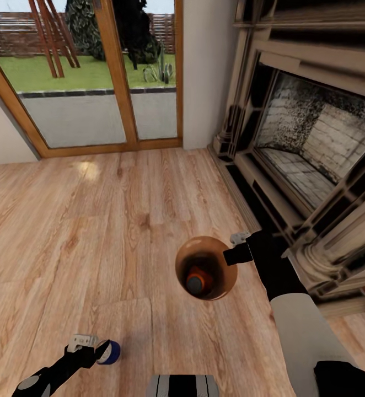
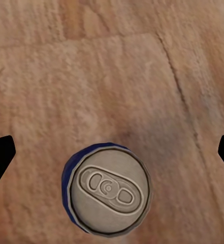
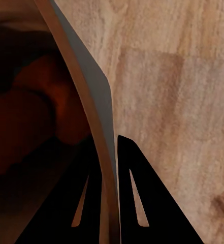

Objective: Put the three can of soda from the living room inside the tash can in the kitchen.

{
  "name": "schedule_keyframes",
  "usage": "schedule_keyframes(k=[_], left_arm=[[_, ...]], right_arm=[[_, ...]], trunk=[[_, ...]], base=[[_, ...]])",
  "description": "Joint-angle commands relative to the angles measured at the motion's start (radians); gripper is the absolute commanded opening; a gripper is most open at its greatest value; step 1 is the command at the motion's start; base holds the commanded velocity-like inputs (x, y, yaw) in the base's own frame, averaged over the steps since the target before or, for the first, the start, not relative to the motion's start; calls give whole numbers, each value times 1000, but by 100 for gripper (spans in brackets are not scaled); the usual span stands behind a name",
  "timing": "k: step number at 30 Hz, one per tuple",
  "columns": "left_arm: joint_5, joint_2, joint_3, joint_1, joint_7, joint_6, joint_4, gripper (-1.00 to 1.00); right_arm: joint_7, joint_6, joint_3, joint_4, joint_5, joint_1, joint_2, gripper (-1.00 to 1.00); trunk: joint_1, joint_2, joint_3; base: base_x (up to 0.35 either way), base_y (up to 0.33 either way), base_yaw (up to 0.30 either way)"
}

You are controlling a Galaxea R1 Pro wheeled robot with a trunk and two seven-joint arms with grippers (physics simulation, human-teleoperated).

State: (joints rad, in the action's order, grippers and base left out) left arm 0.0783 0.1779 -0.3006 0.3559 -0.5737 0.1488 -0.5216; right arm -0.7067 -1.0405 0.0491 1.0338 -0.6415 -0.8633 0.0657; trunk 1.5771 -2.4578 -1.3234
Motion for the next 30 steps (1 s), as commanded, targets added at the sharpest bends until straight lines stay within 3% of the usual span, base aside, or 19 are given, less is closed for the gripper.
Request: schedule_keyframes(k=[1, 5, 15, 20, 30], left_arm=[[0, 0, 0, 0, 0, 0, 0, 100], [0, 0, 3, 0, 0, 1, 0, 100], [0, 0, 6, 0, 0, 0, 0, 100], [1, 0, 6, 0, 0, 0, 0, 100], [1, 0, 6, 0, 0, -1, 0, 100]], right_arm=[[-4, -7, 0, 0, 22, 0, 0, -100], [-4, -7, 1, 0, 22, 0, 0, -100], [-4, -7, -1, 0, 21, 0, 1, -100], [-4, -7, -1, 0, 20, 0, 2, -100], [-4, -7, -2, 0, 20, 0, 2, -100]], trunk=[[4, -7, -3], [19, -35, -16], [19, -35, -16], [25, -43, -34], [25, -43, -34]], base=[[0, 0, 0], [0, 0, 0], [0, 0, 0], [0, 0, 0], [0, 0, 0]])
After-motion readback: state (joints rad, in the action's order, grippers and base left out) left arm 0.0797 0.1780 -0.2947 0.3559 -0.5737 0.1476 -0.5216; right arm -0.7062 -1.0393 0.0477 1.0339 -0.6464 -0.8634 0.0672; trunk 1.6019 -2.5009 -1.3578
